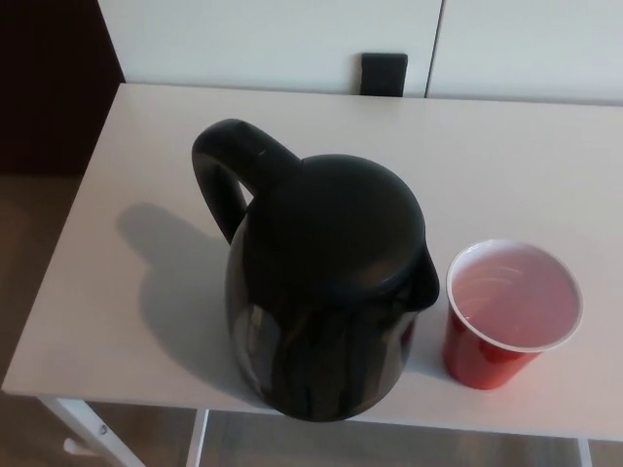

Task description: The robot walk towards a table in front and uses its left hand to pick up the pot from the base and pour water to the cup on the right hand side

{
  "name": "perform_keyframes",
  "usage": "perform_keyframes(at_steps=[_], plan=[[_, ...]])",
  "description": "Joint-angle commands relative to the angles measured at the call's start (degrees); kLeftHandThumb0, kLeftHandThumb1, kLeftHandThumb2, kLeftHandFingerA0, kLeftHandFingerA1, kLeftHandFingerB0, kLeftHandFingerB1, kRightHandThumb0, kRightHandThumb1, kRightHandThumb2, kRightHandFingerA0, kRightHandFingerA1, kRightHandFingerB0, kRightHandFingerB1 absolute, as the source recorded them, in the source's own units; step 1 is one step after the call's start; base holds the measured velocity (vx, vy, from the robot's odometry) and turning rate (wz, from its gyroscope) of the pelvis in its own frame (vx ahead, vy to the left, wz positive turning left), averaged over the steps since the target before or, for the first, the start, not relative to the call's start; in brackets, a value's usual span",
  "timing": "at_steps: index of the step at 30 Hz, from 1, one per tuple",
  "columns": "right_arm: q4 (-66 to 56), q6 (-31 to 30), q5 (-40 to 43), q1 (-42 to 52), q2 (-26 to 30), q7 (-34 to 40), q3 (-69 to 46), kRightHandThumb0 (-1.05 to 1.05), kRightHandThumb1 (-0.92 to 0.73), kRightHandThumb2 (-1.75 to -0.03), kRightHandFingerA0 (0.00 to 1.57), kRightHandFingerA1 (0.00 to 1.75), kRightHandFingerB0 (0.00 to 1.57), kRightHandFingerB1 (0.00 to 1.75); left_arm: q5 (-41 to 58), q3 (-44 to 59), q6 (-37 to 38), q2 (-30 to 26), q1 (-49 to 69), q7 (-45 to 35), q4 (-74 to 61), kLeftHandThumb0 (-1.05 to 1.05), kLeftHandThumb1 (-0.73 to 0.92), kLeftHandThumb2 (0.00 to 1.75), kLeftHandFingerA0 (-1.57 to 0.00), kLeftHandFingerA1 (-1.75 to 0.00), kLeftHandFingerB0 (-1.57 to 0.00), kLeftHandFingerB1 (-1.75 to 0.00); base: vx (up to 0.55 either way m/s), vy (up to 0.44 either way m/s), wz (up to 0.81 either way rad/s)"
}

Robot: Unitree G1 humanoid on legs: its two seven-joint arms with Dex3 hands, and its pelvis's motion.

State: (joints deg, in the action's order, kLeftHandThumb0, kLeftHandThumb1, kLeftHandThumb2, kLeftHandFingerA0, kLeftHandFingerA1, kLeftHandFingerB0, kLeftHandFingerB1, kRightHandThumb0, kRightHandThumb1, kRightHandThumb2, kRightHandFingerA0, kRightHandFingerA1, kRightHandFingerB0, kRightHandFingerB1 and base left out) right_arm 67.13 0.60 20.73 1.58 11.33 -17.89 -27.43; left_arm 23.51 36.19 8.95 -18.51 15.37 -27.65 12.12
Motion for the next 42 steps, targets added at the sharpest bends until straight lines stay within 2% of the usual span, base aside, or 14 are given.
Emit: perform_keyframes(at_steps=[1, 16, 17, 18, 19, 22, 29, 30, 32, 33, 34, 37, 38, 42], plan=[[-0.67, 0.19, -0.23, -0.03, 0.77, -0.79, 0.28, -0.41, -0.52, -0.56, 0.45, 0.46, 0.23, 0.30, -1.70, -8.79, -8.50, -8.13, -5.38, -0.25, -25.61, -0.56, 0.34, 0.64, -0.07, -0.38, -0.12, -0.22, 0.00, 0.000, 0.00], [-1.51, -0.56, 0.06, -3.79, 0.65, 1.19, 0.06, -0.37, -0.52, -0.56, 0.49, 0.47, 0.26, 0.30, -13.41, -24.13, -14.83, -11.90, -23.40, 5.51, -20.60, -0.50, 0.34, 0.65, -0.07, -0.35, -0.09, -0.19, 0.00, 0.000, 0.00], [-1.41, -1.06, 0.08, -3.80, 1.00, 0.43, 0.12, -0.38, -0.53, -0.56, 0.51, 0.50, 0.22, 0.29, -14.06, -25.09, -14.37, -11.79, -23.62, 5.36, -19.92, -0.49, 0.42, 0.53, -0.09, -0.29, -0.05, -0.25, 0.00, 0.000, 0.00], [-1.34, -1.28, 0.07, -3.82, 1.15, 0.11, 0.12, -0.38, -0.53, -0.56, 0.51, 0.50, 0.22, 0.29, -14.38, -25.56, -14.21, -11.77, -23.78, 5.35, -19.58, -0.49, 0.42, 0.53, -0.09, -0.29, -0.05, -0.25, 0.00, 0.000, 0.00], [-1.52, -1.36, -0.02, -3.57, 1.31, -0.23, 0.20, -0.40, -0.56, -0.57, 0.49, 0.50, 0.21, 0.29, -14.66, -26.14, -14.35, -11.67, -23.90, 5.42, -19.43, -0.50, 0.34, 0.69, -0.05, -0.33, -0.07, -0.20, 0.00, 0.000, 0.00], [-1.49, -1.25, 0.10, -3.04, 1.53, -1.47, 0.14, -0.42, -0.55, -0.57, 0.45, 0.50, 0.20, 0.29, -15.89, -27.58, -14.85, -11.56, -23.95, 5.67, -19.25, -0.51, 0.34, 0.69, -0.05, -0.34, -0.07, -0.20, 0.00, 0.000, 0.00], [0.47, -0.41, 0.19, -4.56, 1.77, -3.20, -0.22, -0.41, -0.53, -0.56, 0.48, 0.54, 0.19, 0.29, -19.07, -29.90, -14.82, -11.38, -24.77, 6.61, -17.71, -0.49, 0.33, 0.68, -0.05, -0.33, -0.06, -0.20, 0.00, 0.000, 0.00], [0.19, -0.37, 0.03, -4.29, 1.68, -2.91, -0.07, -0.43, -0.53, -0.56, 0.48, 0.54, 0.21, 0.29, -18.37, -29.80, -15.39, -11.03, -24.52, 6.30, -17.90, -0.45, 0.43, 0.55, -0.07, -0.27, -0.04, -0.22, 0.00, 0.000, 0.00], [0.25, -0.34, -0.01, -4.30, 1.69, -2.93, -0.08, -0.43, -0.53, -0.56, 0.48, 0.54, 0.21, 0.29, -18.40, -29.77, -15.49, -10.94, -24.53, 6.26, -17.91, -0.45, 0.43, 0.55, -0.07, -0.27, -0.04, -0.22, 0.00, 0.000, 0.00], [0.09, -0.44, -0.34, -4.32, 1.73, -2.68, 0.22, -0.44, -0.55, -0.57, 0.49, 0.52, 0.21, 0.29, -18.06, -29.68, -16.01, -10.70, -24.53, 6.31, -18.27, -0.43, 0.44, 0.55, -0.08, -0.29, -0.04, -0.21, 0.00, 0.000, 0.00], [0.05, -0.58, -0.73, -4.97, 1.85, -2.39, 0.61, -0.51, -0.40, -0.75, 0.38, 0.57, 0.14, 0.40, -17.51, -29.59, -17.24, -10.27, -25.25, 6.54, -18.53, -0.44, 0.44, 0.54, -0.09, -0.29, -0.03, -0.22, 0.00, 0.000, 0.00], [0.50, -0.51, -0.55, -5.92, 1.98, -2.54, 0.57, -0.51, -0.40, -0.75, 0.38, 0.57, 0.14, 0.40, -17.60, -29.60, -18.16, -10.03, -26.38, 6.73, -18.21, -0.44, 0.44, 0.54, -0.09, -0.29, -0.03, -0.22, 0.00, 0.000, 0.00], [0.40, -0.61, -0.63, -6.00, 1.93, -2.03, 0.66, -0.45, -0.55, -0.57, 0.50, 0.55, 0.21, 0.29, -17.84, -29.87, -17.79, -9.88, -26.61, 6.75, -18.22, -0.55, 0.34, 0.69, -0.04, -0.38, -0.08, -0.16, 0.00, 0.000, 0.00], [0.18, -1.32, -0.44, -6.67, 1.76, -0.77, 0.60, -0.43, -0.57, -0.57, 0.59, 0.57, 0.21, 0.29, -18.79, -30.74, -17.75, -9.73, -27.35, 7.11, -18.84, -0.48, 0.46, 0.55, -0.12, -0.32, -0.05, -0.21, 0.00, 0.000, 0.00]])
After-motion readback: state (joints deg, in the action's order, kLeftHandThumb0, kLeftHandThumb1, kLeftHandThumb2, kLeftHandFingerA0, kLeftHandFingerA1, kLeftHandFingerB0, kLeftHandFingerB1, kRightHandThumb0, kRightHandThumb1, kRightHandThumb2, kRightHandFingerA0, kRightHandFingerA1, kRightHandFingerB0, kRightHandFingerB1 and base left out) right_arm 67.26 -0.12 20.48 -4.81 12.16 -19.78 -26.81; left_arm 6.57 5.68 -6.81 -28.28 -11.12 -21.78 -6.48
